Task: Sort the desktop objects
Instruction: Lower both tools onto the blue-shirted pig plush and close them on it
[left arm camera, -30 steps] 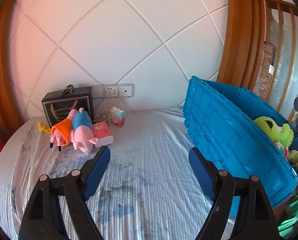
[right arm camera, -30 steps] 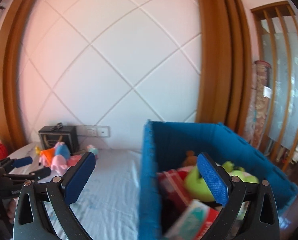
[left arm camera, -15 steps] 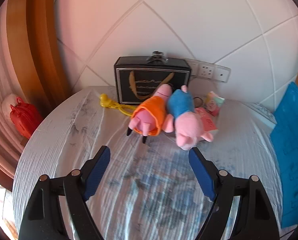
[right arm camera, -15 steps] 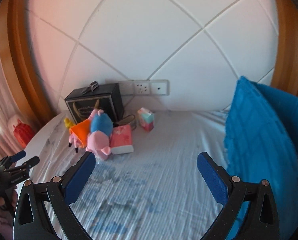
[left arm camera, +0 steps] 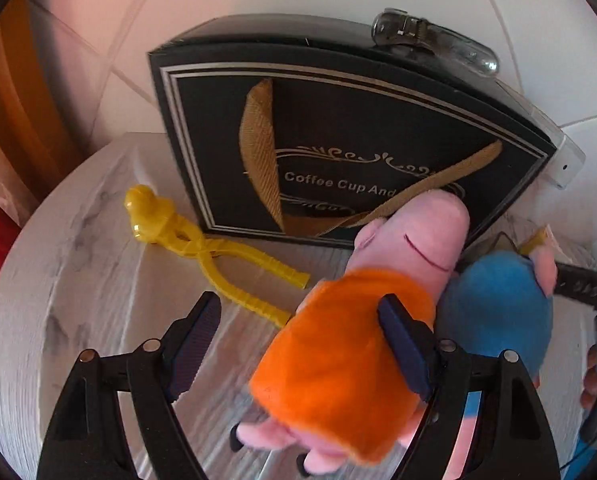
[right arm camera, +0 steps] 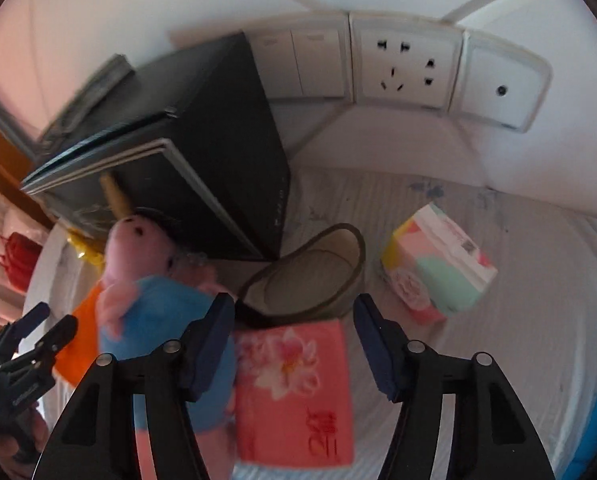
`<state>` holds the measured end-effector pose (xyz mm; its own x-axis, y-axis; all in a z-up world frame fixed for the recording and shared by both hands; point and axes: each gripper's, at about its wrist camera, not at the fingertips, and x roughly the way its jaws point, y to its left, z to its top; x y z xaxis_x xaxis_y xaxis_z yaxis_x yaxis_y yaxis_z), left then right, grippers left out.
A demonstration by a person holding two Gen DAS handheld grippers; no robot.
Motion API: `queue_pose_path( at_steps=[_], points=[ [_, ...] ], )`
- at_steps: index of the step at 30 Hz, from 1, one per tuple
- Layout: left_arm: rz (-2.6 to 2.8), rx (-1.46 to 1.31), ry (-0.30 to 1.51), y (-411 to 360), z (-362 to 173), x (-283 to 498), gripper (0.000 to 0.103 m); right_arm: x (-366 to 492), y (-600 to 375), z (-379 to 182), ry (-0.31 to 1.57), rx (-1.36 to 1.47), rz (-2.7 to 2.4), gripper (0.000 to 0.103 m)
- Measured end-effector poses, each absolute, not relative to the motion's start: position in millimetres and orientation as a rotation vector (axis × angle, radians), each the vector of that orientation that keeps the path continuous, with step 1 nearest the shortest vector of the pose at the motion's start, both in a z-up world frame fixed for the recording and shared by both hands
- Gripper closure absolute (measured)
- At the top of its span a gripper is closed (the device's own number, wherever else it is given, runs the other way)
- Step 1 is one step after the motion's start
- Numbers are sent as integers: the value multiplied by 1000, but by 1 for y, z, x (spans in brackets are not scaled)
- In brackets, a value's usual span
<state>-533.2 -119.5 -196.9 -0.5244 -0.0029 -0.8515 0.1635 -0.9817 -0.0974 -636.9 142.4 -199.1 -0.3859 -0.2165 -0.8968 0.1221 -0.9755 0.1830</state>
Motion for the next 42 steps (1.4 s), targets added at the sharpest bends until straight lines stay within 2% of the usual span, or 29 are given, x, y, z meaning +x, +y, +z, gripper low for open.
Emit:
queue_pose_path(
  at_steps=[2,3,5,7,9,10,13,15,19,23,25,29,31,33,34,35,36,37,39,42],
  points=[
    [-2626,1566,262,-115,-212,-555,21,-659,133,-231,-45,1681,-2440,38],
    [-2611,1578,244,-113,-215,-559,19,-662,127,-237,58,1648,-2495,26],
    [-2636,1566,195,-107,-210,-552,19,-661,117,-237,182,1606,-2509,26],
    [-2700,1615,109,-95,-209,-530,19,-654,125,-235,140,1652,-2477,26],
    [-2725,1763,103,-83,-217,-507,19,-633,125,-238,342,1716,-2423,26],
    [-2725,1805,82,-76,-221,-493,19,-622,128,-246,375,1793,-2359,30],
    [-2755,1762,-60,-64,-219,-448,20,-569,159,-279,223,1954,-2202,33],
    [-2715,1828,-166,-63,-225,-421,20,-523,174,-282,266,1944,-2222,31],
    [-2584,1817,-347,-83,-237,-372,20,-439,209,-288,198,1972,-2227,30],
    [-2658,1736,-149,-91,-203,-339,20,-389,251,-264,-49,1870,-2346,28],
    [-2733,1642,-22,-79,-177,-330,20,-373,269,-249,-174,1812,-2416,20],
    [-2846,1559,199,-24,-154,-324,20,-355,284,-226,-232,1731,-2503,14],
    [-2823,1585,192,1,-161,-336,20,-353,288,-216,-261,1690,-2524,5],
    [-2747,1656,181,22,-185,-349,20,-368,282,-201,-278,1654,-2526,1],
    [-2707,1651,127,29,-199,-353,20,-372,282,-197,-279,1644,-2525,0],
    [-2675,1575,-17,34,-208,-354,21,-370,281,-196,-265,1636,-2526,0],
    [-2660,1546,-106,33,-215,-354,27,-377,273,-193,-247,1635,-2523,0],
    [-2658,1559,-115,25,-221,-355,27,-377,272,-194,-234,1635,-2516,0],
    [-2657,1591,1,-8,-220,-352,27,-380,262,-192,-232,1643,-2488,0],
    [-2627,1549,-87,-54,-211,-344,24,-376,260,-196,-255,1646,-2442,0]
  ],
)
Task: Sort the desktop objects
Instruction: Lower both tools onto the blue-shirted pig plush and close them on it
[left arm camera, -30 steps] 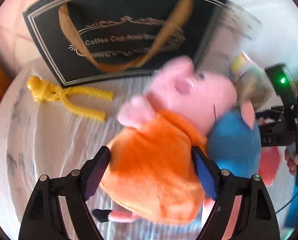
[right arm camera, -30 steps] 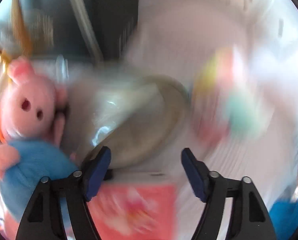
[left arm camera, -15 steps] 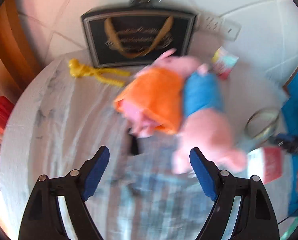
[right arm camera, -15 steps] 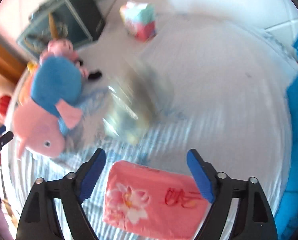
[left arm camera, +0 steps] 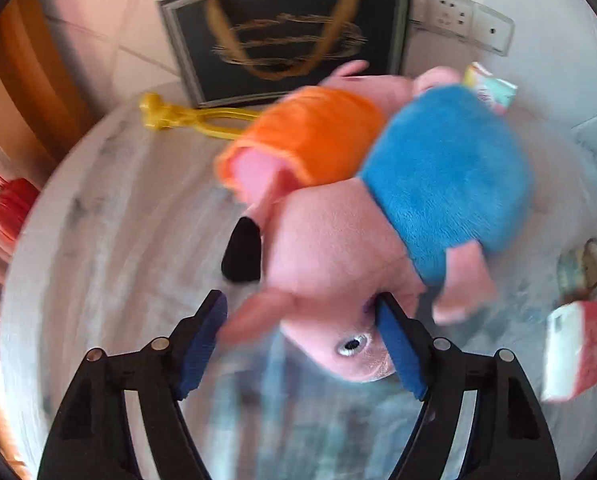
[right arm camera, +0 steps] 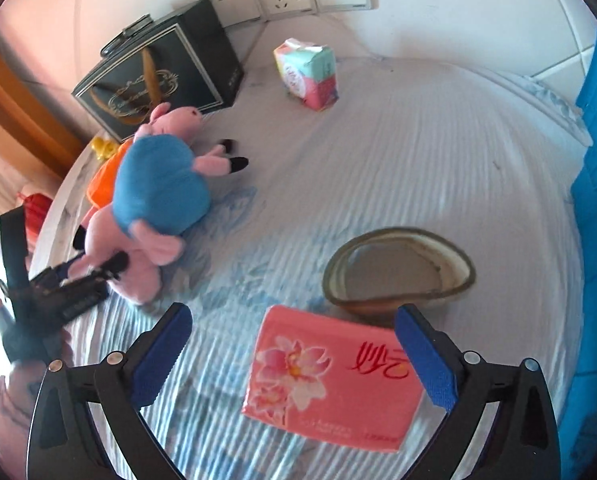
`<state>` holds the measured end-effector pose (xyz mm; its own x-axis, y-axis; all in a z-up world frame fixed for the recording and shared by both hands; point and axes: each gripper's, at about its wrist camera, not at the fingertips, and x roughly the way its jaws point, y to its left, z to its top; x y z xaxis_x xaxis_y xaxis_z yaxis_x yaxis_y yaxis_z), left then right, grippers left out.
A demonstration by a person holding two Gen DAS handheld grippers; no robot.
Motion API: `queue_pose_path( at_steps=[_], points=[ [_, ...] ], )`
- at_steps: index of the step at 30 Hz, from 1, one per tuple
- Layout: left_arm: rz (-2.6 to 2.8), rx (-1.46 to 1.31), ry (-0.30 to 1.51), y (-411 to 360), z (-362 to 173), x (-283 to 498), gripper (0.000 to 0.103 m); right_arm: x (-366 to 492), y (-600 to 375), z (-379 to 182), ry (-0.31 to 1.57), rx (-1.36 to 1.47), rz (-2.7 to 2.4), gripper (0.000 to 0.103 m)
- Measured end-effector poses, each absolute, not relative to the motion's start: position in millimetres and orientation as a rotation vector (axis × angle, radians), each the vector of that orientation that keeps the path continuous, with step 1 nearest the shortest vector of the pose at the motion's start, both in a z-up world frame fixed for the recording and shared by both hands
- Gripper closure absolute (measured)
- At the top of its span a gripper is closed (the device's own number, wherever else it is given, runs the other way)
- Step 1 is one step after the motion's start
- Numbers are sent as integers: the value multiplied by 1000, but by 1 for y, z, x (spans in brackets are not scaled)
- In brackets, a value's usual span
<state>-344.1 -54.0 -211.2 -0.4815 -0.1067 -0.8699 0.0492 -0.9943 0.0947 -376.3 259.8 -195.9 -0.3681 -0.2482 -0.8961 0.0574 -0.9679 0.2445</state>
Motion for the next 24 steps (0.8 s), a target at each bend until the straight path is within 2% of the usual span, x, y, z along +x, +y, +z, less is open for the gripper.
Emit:
queue_pose_path(
  at_steps=[3,7,19,24],
  points=[
    [-2572,1547,-183,-90,-203,-337,24,-371,245,-198,-301,1628,-2376,0],
    [-2650,1555,-72,-110,-186,-315,24,-371,219,-200,-302,1601,-2321,0],
    [-2808,1633,107,-53,-197,-300,24,-355,200,-186,-202,1562,-2446,0],
    [-2791,1620,-17,-36,-210,-313,24,-360,195,-190,-178,1530,-2406,0]
  ],
)
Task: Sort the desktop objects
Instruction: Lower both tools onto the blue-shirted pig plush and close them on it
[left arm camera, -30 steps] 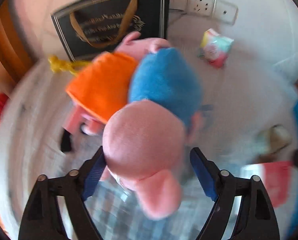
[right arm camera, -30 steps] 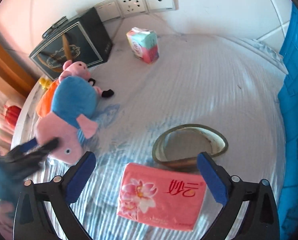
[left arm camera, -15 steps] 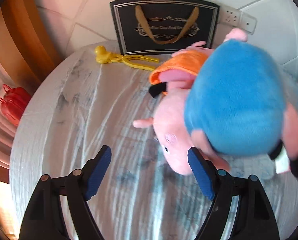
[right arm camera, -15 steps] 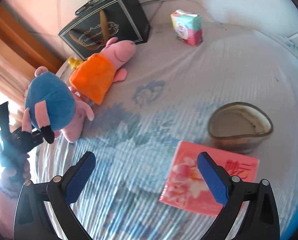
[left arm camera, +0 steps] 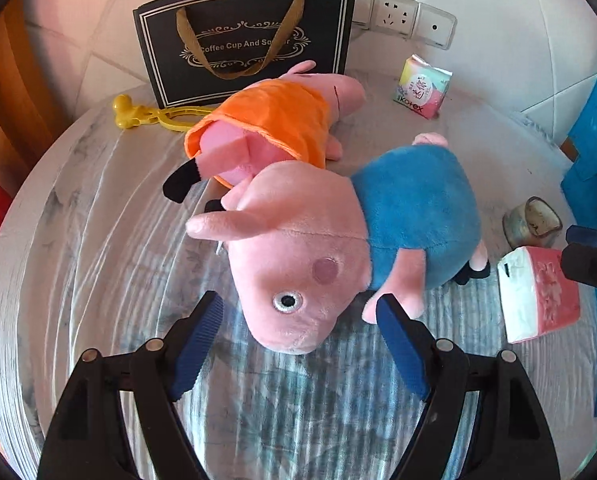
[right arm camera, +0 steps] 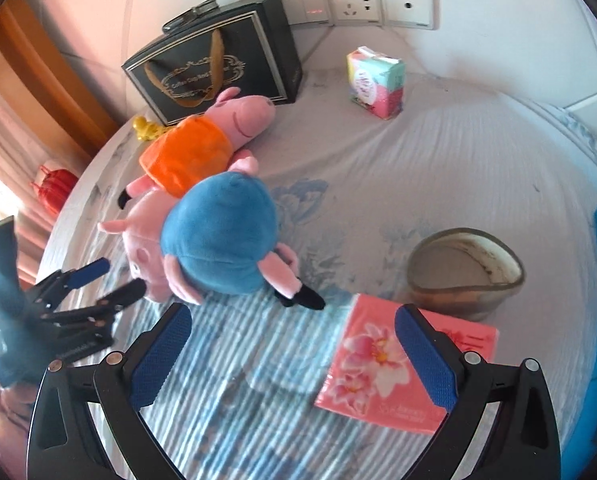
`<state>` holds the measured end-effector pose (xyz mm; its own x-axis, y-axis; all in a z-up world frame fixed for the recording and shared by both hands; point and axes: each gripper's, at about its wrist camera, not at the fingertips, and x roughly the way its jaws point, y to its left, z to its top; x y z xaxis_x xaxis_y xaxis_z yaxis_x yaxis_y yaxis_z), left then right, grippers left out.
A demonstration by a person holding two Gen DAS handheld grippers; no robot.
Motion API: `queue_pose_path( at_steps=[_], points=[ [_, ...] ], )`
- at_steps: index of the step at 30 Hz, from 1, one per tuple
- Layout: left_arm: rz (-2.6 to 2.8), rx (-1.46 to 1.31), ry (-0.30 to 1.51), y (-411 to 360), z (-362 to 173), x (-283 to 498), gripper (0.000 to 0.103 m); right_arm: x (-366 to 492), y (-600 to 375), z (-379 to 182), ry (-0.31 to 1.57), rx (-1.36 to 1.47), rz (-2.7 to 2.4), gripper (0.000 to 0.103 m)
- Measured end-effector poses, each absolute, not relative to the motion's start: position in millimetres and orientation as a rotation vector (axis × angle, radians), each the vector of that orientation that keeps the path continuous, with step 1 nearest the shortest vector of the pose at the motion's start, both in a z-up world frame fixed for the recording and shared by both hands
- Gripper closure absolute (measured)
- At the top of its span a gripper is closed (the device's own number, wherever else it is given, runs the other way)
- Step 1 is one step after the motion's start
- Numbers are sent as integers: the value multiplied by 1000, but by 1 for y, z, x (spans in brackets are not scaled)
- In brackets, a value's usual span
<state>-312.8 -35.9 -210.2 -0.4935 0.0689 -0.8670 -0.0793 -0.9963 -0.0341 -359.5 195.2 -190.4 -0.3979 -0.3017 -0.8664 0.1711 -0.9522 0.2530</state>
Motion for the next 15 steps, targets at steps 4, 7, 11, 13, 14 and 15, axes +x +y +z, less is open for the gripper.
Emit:
queue_pose_path(
  at_steps=[4,7,11,13,14,15],
  points=[
    [2610,-1585,-55,-44,-224,-324,24,-376,176,-204,-190,1525,-2343,0],
    [2595,-1603,-74,-47,-235,-332,24,-388,156,-215,-156,1529,-2309,0],
    [2568,-1590,-99,-48,-243,-342,24,-406,135,-234,-106,1563,-2270,0],
    [2553,-1577,-88,-45,-246,-347,24,-417,127,-246,-81,1600,-2251,0],
    [2546,-1581,-76,-43,-249,-349,24,-421,124,-251,-72,1615,-2244,0],
    [2546,-1585,-66,-41,-251,-352,24,-426,120,-258,-71,1629,-2230,0]
  ],
)
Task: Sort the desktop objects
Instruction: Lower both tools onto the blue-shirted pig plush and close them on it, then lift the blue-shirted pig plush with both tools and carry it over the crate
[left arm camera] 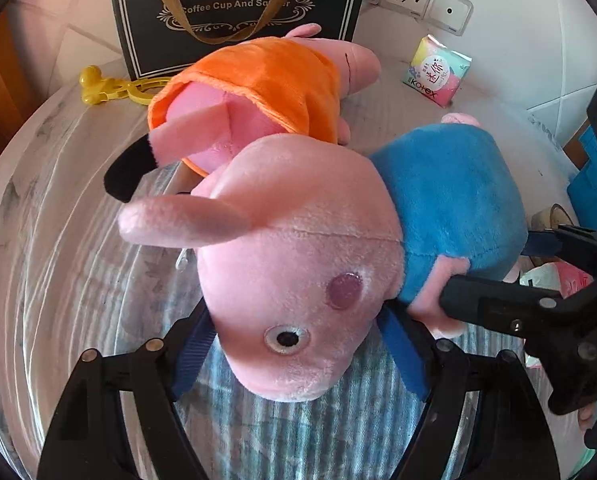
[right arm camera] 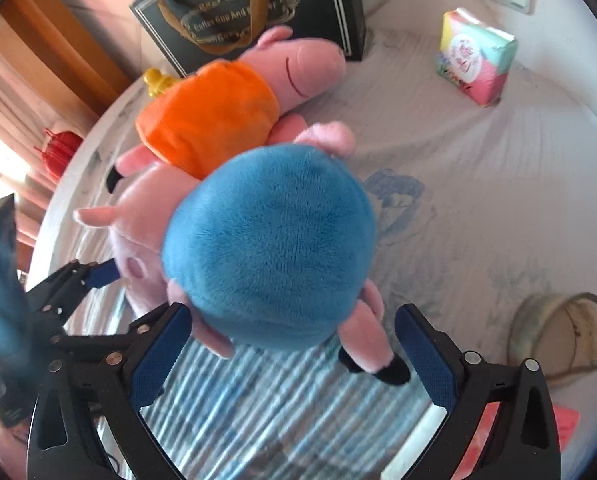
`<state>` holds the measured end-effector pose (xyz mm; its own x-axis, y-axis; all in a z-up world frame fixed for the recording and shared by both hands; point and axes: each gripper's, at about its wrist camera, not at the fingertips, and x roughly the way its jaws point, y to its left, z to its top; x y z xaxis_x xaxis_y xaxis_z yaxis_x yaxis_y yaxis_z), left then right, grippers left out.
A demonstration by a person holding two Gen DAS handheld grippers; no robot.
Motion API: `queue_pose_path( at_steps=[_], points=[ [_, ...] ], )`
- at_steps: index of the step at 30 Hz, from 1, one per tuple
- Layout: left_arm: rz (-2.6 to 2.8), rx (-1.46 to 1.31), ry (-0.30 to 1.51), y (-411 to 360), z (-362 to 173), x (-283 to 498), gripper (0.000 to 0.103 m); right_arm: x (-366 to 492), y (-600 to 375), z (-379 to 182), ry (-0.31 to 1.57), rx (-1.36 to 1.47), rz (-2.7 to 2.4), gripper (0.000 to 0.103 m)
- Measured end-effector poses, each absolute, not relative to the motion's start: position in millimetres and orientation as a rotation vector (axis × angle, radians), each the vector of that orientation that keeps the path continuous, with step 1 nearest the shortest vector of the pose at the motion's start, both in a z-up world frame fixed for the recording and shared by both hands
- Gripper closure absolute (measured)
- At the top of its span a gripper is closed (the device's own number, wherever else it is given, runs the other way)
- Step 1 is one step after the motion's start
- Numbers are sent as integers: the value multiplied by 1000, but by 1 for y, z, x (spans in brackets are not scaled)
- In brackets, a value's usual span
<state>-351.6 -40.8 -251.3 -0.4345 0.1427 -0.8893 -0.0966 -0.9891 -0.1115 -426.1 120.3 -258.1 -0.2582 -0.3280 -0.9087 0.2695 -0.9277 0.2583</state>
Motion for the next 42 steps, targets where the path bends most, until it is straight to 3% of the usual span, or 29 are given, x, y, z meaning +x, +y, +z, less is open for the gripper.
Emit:
queue_pose_path(
  at_steps=[4,6,8,15,29,42],
  points=[
    [2553,-1569,-63,-39,-256,-355,26,-435,116,-268,-129,1614,-2185,0],
    [2564,-1539,-51,-38,-253,-350,34,-434,113,-268,-113,1593,-2179,0],
    [2581,-1522,-18,-35,-247,-343,35,-427,111,-265,-99,1581,-2175,12],
    [2637,-1418,7,-28,-211,-298,36,-388,121,-237,-66,1495,-2202,20],
    [2720,-1093,95,9,-108,-177,36,-258,153,-132,-71,1270,-2345,20],
    [2729,-751,193,90,-27,-96,35,-147,225,-45,-68,1026,-2539,20]
  ],
)
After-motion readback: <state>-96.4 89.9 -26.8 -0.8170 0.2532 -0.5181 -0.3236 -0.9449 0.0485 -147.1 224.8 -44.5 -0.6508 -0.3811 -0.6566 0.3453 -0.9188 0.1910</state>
